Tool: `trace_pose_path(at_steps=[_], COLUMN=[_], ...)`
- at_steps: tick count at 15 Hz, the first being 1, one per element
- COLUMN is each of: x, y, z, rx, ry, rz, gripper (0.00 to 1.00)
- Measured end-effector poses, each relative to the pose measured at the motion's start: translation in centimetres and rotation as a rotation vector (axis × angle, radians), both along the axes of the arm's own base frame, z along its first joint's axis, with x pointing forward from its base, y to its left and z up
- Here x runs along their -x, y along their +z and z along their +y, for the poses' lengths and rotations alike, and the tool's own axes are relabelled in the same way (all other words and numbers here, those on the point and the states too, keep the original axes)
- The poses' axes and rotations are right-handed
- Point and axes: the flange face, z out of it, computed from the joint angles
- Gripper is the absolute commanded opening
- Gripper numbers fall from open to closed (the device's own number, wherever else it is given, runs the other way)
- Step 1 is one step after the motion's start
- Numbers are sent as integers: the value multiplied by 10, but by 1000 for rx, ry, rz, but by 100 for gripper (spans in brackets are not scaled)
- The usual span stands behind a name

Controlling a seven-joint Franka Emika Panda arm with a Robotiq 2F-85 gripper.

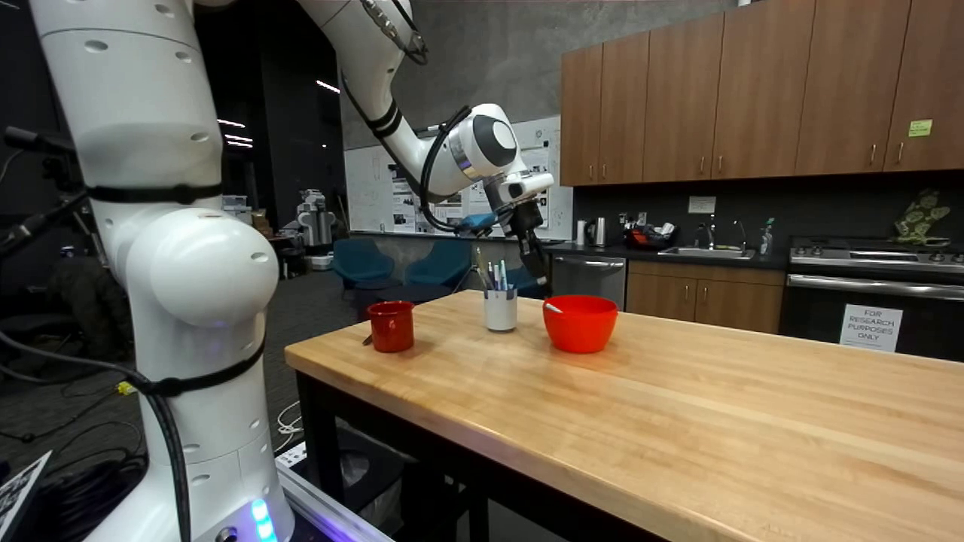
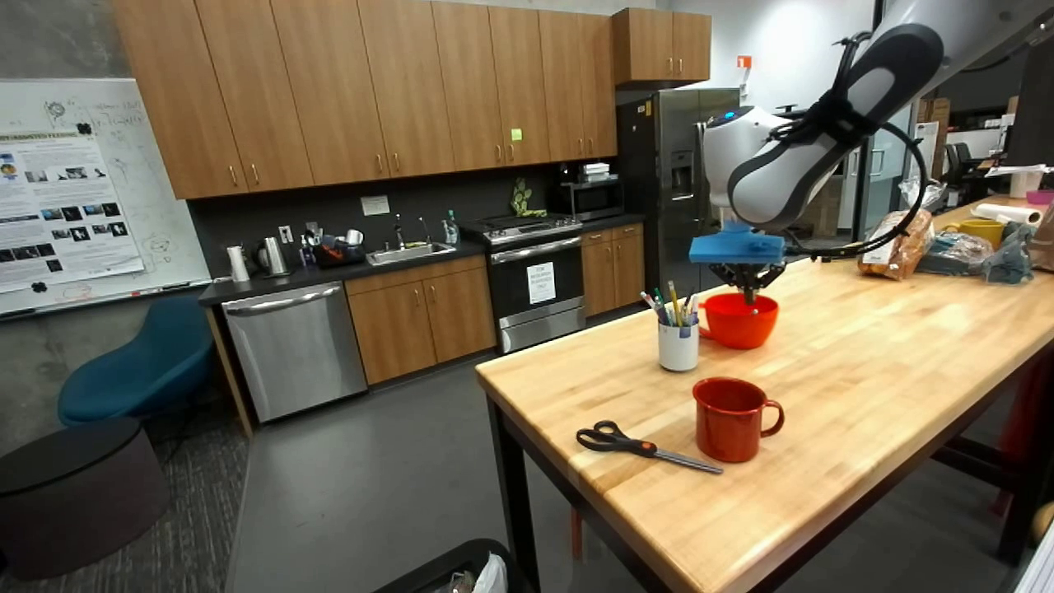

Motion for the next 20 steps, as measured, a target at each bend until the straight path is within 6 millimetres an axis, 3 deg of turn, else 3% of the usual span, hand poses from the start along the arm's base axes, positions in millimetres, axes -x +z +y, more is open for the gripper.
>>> trace_pose_path(at_steps=[2,3,7,10,15,20], x=[-2,-3,-2,-3,-1,0], y=[15,24,46,40,14,-4], z=[-1,-1,0,1,-9,-32], rx=[-1,1,13,-7,-61,-73], ry=[4,6,25,98,288,393], rz=[-25,-39,-67,-61,-48,-22], gripper=[0,21,43,64,98,100])
